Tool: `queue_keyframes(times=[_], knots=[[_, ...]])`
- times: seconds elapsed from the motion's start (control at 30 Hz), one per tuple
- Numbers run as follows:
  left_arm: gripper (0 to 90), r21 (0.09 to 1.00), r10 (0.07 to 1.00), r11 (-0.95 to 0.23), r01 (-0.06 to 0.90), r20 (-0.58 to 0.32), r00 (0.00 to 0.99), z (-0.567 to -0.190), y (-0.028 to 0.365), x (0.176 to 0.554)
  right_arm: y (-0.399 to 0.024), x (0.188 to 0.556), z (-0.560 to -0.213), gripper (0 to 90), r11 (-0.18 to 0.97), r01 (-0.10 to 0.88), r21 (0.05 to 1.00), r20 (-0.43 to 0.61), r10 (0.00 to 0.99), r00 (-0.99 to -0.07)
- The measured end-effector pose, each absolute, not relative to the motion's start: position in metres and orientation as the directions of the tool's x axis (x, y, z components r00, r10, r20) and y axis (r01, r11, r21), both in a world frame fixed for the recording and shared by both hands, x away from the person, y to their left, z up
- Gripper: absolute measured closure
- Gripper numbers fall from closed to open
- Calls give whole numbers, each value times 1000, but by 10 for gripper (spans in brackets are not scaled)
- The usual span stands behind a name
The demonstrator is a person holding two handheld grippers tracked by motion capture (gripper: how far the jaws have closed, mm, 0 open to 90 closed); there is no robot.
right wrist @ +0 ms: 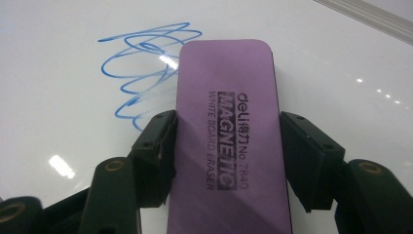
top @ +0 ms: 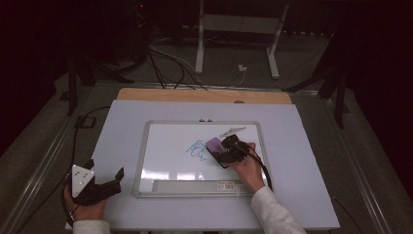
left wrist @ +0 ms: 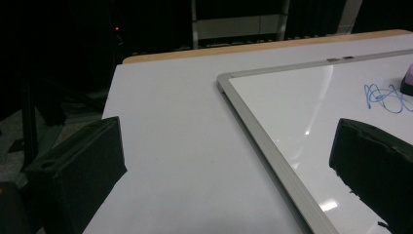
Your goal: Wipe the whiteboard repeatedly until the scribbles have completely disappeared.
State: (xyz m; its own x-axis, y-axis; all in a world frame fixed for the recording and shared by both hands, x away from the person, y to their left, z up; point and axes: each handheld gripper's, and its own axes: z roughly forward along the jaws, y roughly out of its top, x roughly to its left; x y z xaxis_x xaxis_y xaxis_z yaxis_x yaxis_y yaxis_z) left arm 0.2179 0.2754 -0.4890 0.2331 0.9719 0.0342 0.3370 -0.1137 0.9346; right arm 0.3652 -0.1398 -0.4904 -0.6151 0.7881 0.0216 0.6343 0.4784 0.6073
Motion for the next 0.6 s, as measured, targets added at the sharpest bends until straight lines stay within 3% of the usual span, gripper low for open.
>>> queue_keyframes(times=[0.33,0.6], knots=[[5,936,972,-111,335,32,231,-489,275,218,-110,343,-488,412,594,541,596,6,670,-742],[5,934,972,-112,338,32,233,-489,276,218,-122,356,-488,412,545,593,592,-26,749,-662]])
